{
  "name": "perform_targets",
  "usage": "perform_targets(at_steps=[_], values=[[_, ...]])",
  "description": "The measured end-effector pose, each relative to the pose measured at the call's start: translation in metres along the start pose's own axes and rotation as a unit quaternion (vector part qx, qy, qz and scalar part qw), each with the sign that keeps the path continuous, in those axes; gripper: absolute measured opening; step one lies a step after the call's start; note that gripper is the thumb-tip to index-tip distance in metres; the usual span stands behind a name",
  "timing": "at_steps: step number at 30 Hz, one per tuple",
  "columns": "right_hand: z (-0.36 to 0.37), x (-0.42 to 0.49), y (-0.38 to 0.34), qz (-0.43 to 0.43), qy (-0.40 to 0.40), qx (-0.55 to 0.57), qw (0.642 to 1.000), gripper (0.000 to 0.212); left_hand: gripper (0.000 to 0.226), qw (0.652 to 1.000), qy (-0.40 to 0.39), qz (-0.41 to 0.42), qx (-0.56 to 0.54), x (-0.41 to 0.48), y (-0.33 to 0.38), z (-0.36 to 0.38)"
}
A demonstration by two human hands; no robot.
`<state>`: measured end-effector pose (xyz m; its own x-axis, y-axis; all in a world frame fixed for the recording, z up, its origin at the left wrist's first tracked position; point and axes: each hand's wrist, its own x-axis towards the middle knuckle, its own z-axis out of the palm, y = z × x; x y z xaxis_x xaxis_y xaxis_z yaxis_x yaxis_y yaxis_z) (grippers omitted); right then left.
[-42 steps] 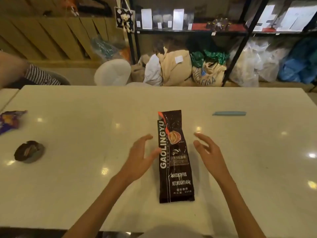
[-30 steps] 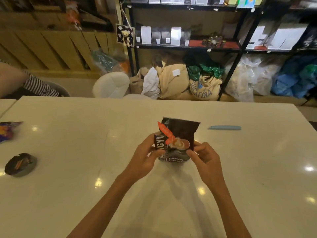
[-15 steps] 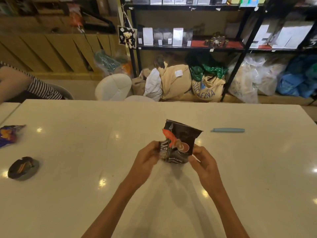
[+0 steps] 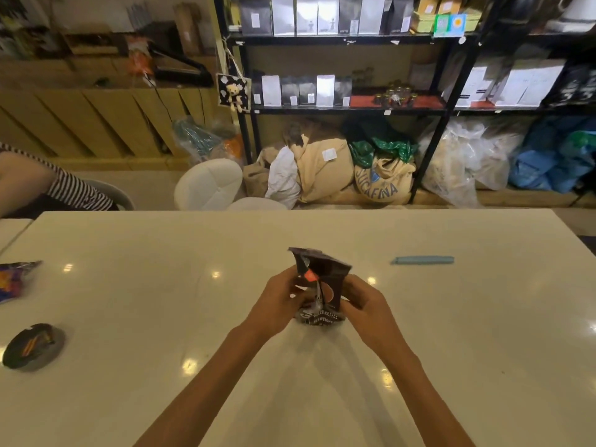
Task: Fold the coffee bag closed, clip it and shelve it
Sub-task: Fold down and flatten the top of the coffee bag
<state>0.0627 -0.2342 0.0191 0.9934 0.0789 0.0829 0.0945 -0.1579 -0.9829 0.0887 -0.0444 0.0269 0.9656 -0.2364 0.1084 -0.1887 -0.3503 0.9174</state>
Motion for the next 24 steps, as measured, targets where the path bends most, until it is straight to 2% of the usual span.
perform_targets(at_steps=[4,6,10,13,16,20,22,24], values=[[0.01,0.005,-0.004,-0.021,0.07,-0.059,0.996,0.048,0.042,0.996,0.063,0.046,0.049,0.005,0.0,0.013],[0.015,0.004,-0.001,-0.021,0.089,-0.071,0.993,0.049,0.04,0.995,0.075,0.045,0.04,0.006,-0.001,0.016],[0.014,0.004,0.006,-0.012,0.132,-0.058,0.989,0.048,0.033,0.998,-0.004,-0.003,-0.062,0.0,-0.006,0.013],[0.014,0.007,0.007,-0.009,0.134,-0.057,0.989,0.046,0.036,0.994,-0.037,-0.025,-0.103,-0.009,-0.015,0.013],[0.021,0.01,0.002,-0.012,0.131,-0.055,0.99,0.045,0.03,0.991,0.01,-0.045,-0.124,-0.007,-0.011,0.023],[0.023,0.017,-0.002,-0.003,0.125,-0.045,0.991,0.035,0.013,0.994,0.091,-0.029,-0.052,0.001,0.0,0.034],[0.021,0.019,-0.003,0.021,0.109,-0.015,0.994,0.033,0.008,0.995,0.1,-0.022,-0.019,0.005,0.001,0.035],[0.019,0.02,-0.003,0.055,0.099,0.031,0.993,0.032,0.012,0.995,0.095,-0.011,-0.003,0.007,0.002,0.037]])
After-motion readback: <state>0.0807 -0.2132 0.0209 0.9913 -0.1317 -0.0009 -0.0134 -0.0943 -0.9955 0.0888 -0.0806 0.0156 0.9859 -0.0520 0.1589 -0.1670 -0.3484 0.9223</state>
